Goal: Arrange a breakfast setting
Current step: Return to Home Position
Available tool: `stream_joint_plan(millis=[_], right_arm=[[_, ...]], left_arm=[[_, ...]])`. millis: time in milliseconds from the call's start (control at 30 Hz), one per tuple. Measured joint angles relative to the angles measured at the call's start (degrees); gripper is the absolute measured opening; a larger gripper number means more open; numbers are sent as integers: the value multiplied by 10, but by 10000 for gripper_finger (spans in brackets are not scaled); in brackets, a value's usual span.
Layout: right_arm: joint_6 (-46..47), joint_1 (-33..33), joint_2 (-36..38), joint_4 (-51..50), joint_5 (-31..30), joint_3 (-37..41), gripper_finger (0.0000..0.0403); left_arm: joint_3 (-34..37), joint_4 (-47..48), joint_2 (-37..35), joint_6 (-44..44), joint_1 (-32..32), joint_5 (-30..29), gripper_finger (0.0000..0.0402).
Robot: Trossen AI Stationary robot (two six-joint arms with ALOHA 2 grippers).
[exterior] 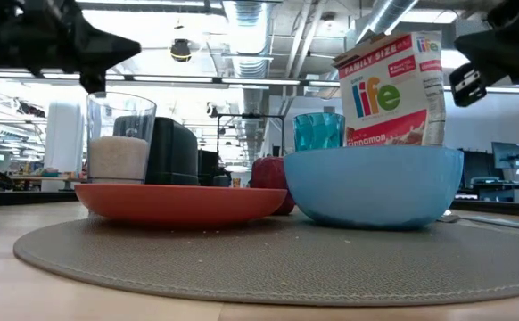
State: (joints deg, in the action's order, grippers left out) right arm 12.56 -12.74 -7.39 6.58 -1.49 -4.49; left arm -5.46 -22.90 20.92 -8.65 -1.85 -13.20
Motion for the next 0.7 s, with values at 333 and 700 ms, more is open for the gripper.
stream_joint_plan(millis=[333, 700], right_arm=[[5, 6, 39, 9, 0, 40, 29], [53, 5, 24, -45, -17, 41, 51]], left_arm=[[48, 132, -195, -19, 1, -27, 0], [48, 199, -192, 14, -2, 23, 0]])
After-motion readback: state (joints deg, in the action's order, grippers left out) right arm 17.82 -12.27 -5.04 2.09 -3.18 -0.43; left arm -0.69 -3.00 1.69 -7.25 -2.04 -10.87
